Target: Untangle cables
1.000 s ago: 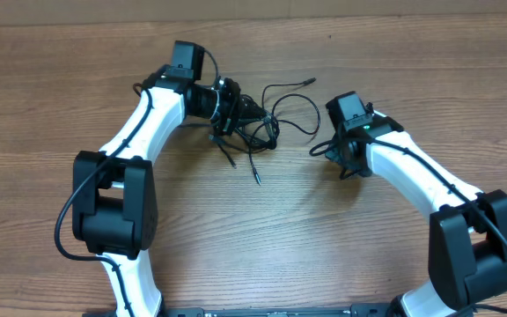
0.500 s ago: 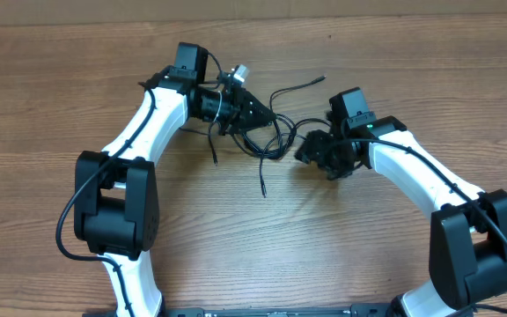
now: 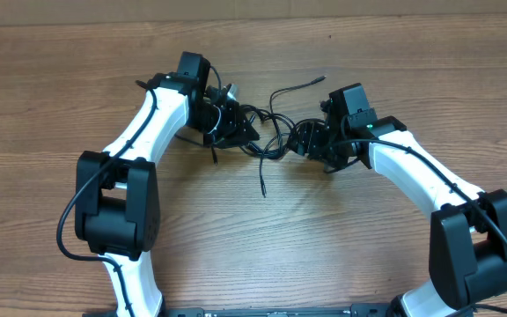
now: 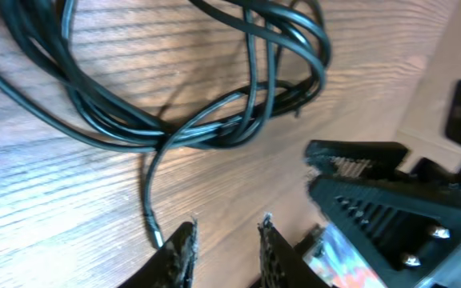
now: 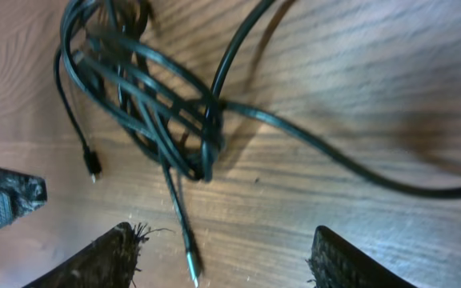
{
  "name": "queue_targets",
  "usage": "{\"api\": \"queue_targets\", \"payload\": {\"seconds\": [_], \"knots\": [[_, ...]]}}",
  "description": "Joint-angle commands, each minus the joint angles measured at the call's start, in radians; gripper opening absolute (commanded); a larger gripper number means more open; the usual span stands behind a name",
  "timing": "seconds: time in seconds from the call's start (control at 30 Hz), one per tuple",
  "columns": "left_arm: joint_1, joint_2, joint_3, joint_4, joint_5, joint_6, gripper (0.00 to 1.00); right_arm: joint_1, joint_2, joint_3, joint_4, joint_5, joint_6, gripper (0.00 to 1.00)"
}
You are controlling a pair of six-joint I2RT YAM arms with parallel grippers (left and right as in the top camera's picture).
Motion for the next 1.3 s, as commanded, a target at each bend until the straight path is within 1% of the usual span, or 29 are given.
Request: {"api": "queue_targets", "payload": {"seconds": [0.0,0.07,0.13,0.23,0.4,0.47,0.5,0.63,0.7,0.83,0.9,0.97,1.1,1.27], "knots": [[-0.035,-0.02,0.021,0.025,-0.082,-0.002,0.26,-0.002,0.008,-0.002,0.015,0.075,-0.002,0.63],[-0.063,-0.02,0.021,0.045,-0.134,-0.003,0.29,-0.002,0.008,-0.002,0.018,0.113,0.027,0.63],[-0.095,-0.02,0.021,0.066,-0.19,-0.004,0.35,-0.002,0.008,-0.002,0.019,0.137,0.058,0.61],[-0.143,-0.02,0.021,0.106,-0.273,-0.047,0.4,-0.01,0.008,-0.002,0.018,0.179,0.105,0.56],[-0.198,-0.02,0.021,0.254,-0.291,-0.129,0.53,-0.066,0.008,-0.002,0.017,0.199,0.2,0.5],[-0.209,-0.02,0.021,0.307,-0.304,-0.191,0.59,-0.095,0.008,-0.002,0.013,0.199,0.231,0.49],[-0.214,-0.02,0.021,0.328,-0.319,-0.23,0.59,-0.106,0.008,-0.002,0.01,0.197,0.235,0.49],[-0.229,-0.02,0.021,0.372,-0.407,-0.338,0.57,-0.131,0.008,-0.002,-0.01,0.181,0.234,0.49],[-0.241,-0.02,0.021,0.372,-0.444,-0.381,0.54,-0.131,0.008,-0.002,-0.018,0.181,0.223,0.5],[-0.274,-0.013,0.021,0.389,-0.475,-0.399,0.52,-0.131,0.008,-0.002,-0.022,0.181,0.223,0.5],[-0.288,-0.01,0.021,0.39,-0.506,-0.406,0.49,-0.131,0.009,-0.002,-0.019,0.182,0.223,0.5],[-0.3,-0.009,0.021,0.391,-0.534,-0.426,0.48,-0.131,0.009,-0.002,-0.017,0.182,0.223,0.5],[-0.313,-0.008,0.021,0.39,-0.571,-0.473,0.41,-0.131,0.009,-0.002,-0.017,0.181,0.223,0.51],[-0.314,-0.008,0.021,0.39,-0.59,-0.504,0.42,-0.131,0.009,-0.002,-0.017,0.182,0.223,0.52]]}}
